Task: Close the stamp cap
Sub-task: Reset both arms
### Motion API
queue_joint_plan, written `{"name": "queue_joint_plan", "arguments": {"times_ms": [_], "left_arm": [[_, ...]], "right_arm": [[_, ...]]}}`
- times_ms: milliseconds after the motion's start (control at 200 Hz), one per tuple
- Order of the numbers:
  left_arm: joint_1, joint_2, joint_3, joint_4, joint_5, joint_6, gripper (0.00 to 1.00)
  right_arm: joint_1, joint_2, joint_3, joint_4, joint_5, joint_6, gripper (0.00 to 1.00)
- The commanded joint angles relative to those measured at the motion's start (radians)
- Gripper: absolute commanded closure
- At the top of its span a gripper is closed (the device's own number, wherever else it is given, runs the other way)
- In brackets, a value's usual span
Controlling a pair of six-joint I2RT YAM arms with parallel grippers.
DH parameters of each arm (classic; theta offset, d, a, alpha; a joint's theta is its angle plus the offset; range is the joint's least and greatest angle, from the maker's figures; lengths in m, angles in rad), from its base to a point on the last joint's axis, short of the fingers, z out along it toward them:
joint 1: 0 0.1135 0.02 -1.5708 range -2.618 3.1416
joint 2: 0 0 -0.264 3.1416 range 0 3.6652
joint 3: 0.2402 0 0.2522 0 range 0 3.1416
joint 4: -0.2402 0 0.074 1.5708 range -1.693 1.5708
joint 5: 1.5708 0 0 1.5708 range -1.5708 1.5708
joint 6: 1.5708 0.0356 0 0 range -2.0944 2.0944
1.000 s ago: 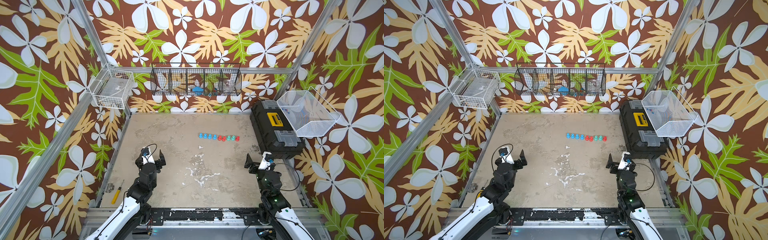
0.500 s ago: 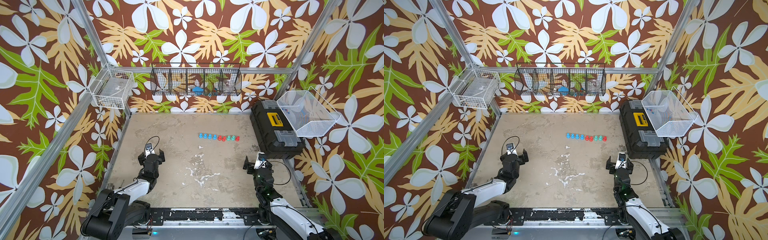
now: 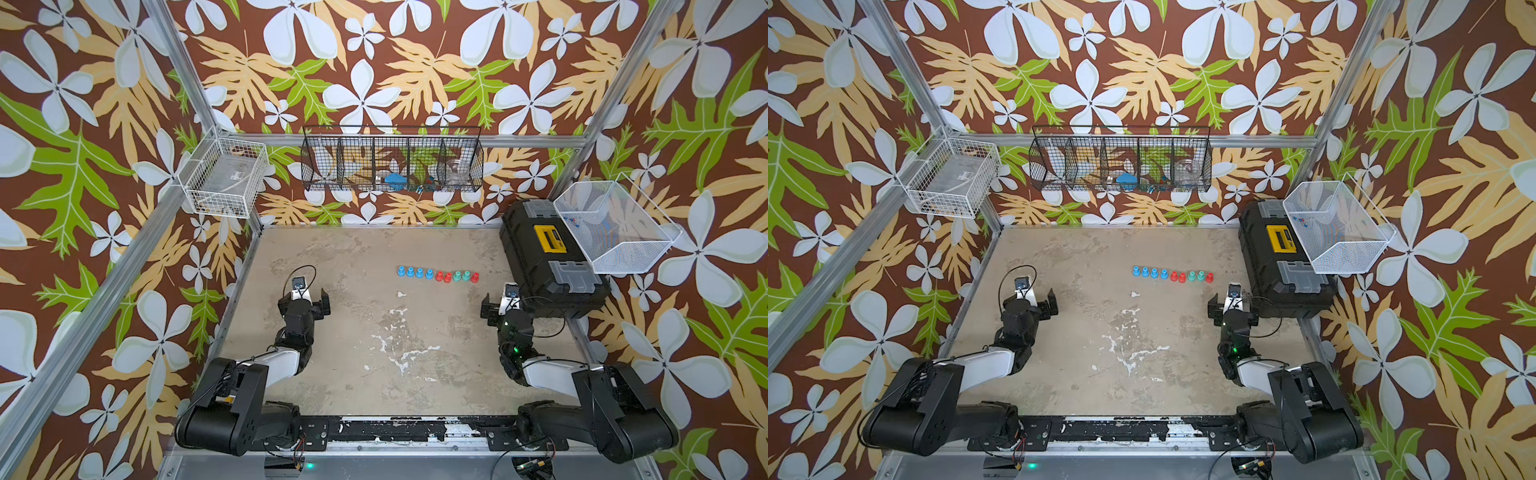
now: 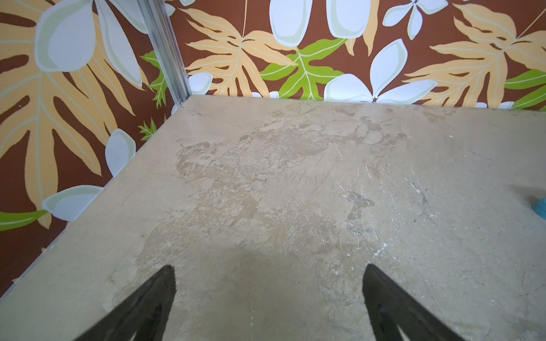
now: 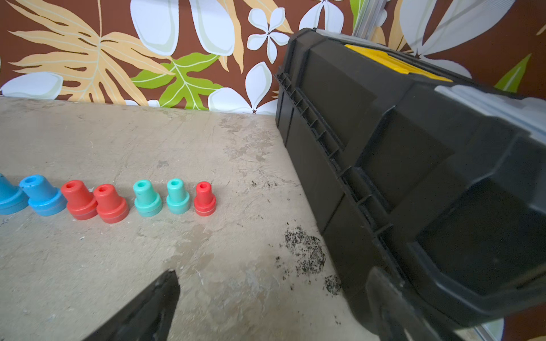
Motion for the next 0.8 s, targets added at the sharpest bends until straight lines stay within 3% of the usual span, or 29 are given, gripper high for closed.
{"name": "queue_joint_plan", "arguments": {"times_ms": [0, 135, 255, 521, 641, 796], "left_arm": [[0.015, 0.013, 0.004, 0.057, 0.042, 0.019, 0.0], [0.036, 0.019, -0.001, 0.089, 0.042, 0.012, 0.0], [0.041, 0.024, 0.0, 0.103, 0.068, 0.018, 0.0], [0.04, 0.023, -0.034, 0.19, 0.085, 0.013, 0.0], [0.044, 0.078, -0.116, 0.404, 0.112, 0.018, 0.0], [0.066, 0.091, -0.126, 0.42, 0.141, 0.0, 0.0]], "right_arm": [[-0.001, 0.024, 0.013, 0.101, -0.014, -0.032, 0.0], [-0.004, 0.163, -0.149, 0.593, 0.051, -0.064, 0.0], [-0.012, 0.07, -0.143, 0.425, 0.022, -0.018, 0.0], [-0.018, 0.099, -0.166, 0.504, 0.007, -0.028, 0.0], [-0.017, 0.11, -0.179, 0.535, -0.007, -0.034, 0.0], [-0.018, 0.115, -0.188, 0.556, -0.016, -0.038, 0.0]]}}
